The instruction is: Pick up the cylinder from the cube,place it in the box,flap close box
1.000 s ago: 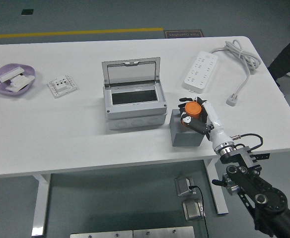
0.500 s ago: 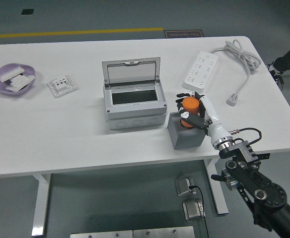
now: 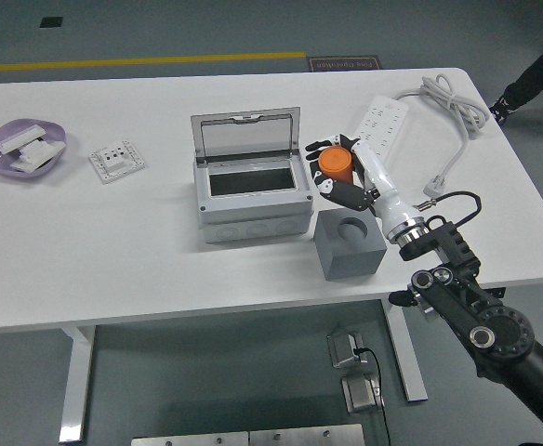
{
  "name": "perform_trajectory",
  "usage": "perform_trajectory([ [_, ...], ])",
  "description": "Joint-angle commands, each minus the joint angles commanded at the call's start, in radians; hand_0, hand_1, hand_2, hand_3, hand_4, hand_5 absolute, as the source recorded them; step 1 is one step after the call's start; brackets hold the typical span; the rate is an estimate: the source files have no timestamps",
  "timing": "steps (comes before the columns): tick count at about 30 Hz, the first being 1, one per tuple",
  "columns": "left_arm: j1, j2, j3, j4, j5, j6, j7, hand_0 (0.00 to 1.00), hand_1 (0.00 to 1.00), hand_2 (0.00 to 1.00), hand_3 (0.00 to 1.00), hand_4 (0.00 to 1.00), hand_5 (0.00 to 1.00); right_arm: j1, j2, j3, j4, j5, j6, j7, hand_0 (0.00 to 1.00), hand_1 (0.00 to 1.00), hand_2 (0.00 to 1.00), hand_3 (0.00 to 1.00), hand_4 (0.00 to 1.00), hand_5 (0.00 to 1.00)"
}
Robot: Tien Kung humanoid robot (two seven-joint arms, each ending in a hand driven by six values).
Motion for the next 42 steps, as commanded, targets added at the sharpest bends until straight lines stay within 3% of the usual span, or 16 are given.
perform_trajectory([
  [2,0.001,0.001,-0.004,0.000,0.004,0.000,0.001,0.631,0.645,0.604,0.618,0.659,0.227,0.033,0.004,-0.021,-0.006,-0.031,0.001,-0.012,0.549,0.553,0.560,0.563,0.002,0.002],
  [3,0.001,0.001,-0.006,0.000,0.007,0.000,0.001,0.631,0.644,0.604,0.618,0.659,0.228,0.049,0.007,-0.030,-0.010,-0.048,0.002,-0.019,0.288,0.421,0.561,0.565,0.002,0.002],
  [8,0.003,0.004,-0.015,0.000,0.014,0.000,0.003,0.631,0.644,0.604,0.618,0.659,0.228,0.140,0.023,-0.068,-0.020,-0.212,0.034,-0.108,0.288,0.421,0.561,0.565,0.002,0.002],
  [9,0.004,0.005,-0.017,0.000,0.015,0.000,0.003,0.631,0.645,0.604,0.618,0.659,0.229,0.162,0.027,-0.080,-0.026,-0.254,0.048,-0.133,0.170,0.328,0.558,0.564,0.002,0.002],
  [14,0.008,0.014,-0.033,0.000,0.029,0.000,0.005,0.631,0.645,0.604,0.618,0.659,0.229,0.248,0.057,-0.142,-0.078,-0.431,0.090,-0.209,0.170,0.328,0.558,0.564,0.002,0.002],
  [16,0.008,0.017,-0.034,0.000,0.029,0.000,0.006,0.630,0.644,0.605,0.619,0.659,0.232,0.280,0.078,-0.166,-0.115,-0.489,0.100,-0.224,0.114,0.271,0.552,0.563,0.002,0.002],
  [23,-0.001,0.025,-0.021,0.000,0.019,0.000,0.008,0.630,0.644,0.605,0.618,0.660,0.234,0.371,0.142,-0.227,-0.259,-0.633,0.118,-0.236,0.080,0.243,0.554,0.563,0.003,0.002],
  [33,-0.017,0.037,-0.005,0.000,0.011,0.000,0.009,0.630,0.645,0.605,0.619,0.659,0.236,0.450,0.157,-0.293,-0.458,-0.616,0.100,-0.203,0.074,0.244,0.560,0.573,0.025,0.002],
  [42,-0.020,0.040,0.007,0.000,0.003,0.000,0.007,0.630,0.644,0.605,0.617,0.659,0.238,0.458,0.157,-0.326,-0.508,-0.572,0.094,-0.191,0.072,0.252,0.561,0.581,0.041,0.002],
])
